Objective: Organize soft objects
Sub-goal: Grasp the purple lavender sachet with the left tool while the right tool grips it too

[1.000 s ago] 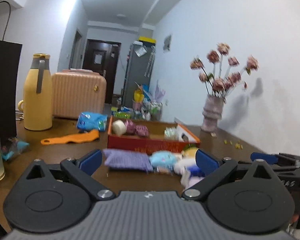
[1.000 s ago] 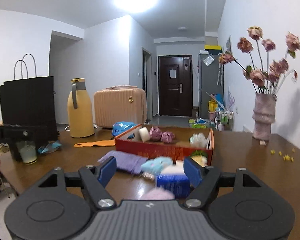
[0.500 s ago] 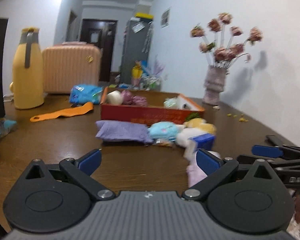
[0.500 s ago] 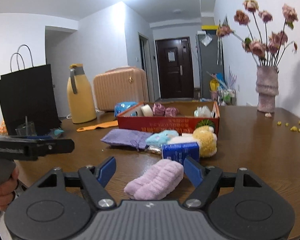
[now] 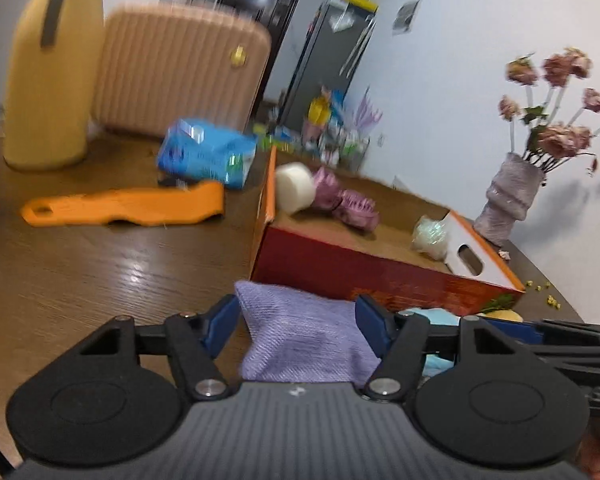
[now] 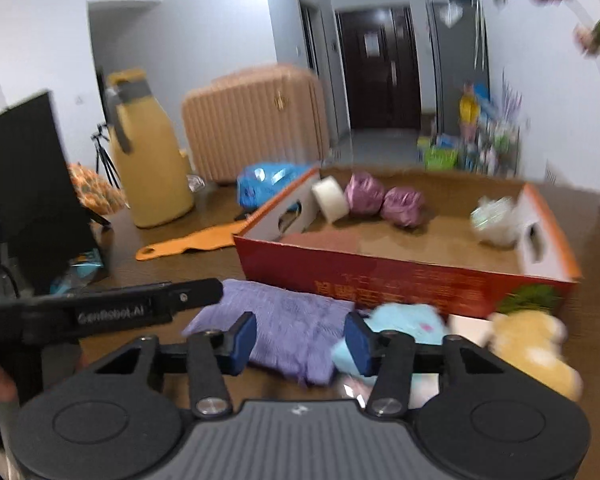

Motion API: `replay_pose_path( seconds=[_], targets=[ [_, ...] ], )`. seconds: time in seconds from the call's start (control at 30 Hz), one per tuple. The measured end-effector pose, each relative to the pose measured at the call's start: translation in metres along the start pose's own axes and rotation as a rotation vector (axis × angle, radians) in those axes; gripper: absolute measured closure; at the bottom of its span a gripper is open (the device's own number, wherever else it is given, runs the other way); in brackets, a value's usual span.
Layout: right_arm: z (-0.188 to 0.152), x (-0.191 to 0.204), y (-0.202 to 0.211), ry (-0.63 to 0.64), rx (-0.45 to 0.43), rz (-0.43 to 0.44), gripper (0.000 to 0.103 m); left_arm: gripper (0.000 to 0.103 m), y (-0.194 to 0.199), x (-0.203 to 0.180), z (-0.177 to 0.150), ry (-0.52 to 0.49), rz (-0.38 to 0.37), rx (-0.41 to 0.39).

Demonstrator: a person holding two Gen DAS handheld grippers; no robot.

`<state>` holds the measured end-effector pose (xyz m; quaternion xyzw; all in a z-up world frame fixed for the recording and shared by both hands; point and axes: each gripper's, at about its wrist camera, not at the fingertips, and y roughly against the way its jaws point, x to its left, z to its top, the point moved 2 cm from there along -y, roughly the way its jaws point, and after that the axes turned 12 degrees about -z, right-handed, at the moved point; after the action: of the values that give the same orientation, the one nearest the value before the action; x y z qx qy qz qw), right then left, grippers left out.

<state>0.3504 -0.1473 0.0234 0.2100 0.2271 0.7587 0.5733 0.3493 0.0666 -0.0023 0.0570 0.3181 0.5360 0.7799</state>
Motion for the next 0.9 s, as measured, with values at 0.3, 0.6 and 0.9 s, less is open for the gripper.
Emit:
replay_pose_path(
  seconds=[0.3,0.6,0.9],
  targets=[
    [-0.005,0.009,-0.082,-0.015,0.13,-0.035,0.058,0.086,-0.01,0.034,-0.01,0.102,-0.099,0.042],
    [-0.01,0.026,-0.078,0.095,0.116,-0.009,0.097,0.094,0.006,0.032,-0.02,0.116,-0.078,0.049],
    [-0.041,0.056,0.044,0.215,-0.099,0.011,0.099,0.094,0.096,-0.015,-0.05,0.079,-0.113,-0.02]
  ],
)
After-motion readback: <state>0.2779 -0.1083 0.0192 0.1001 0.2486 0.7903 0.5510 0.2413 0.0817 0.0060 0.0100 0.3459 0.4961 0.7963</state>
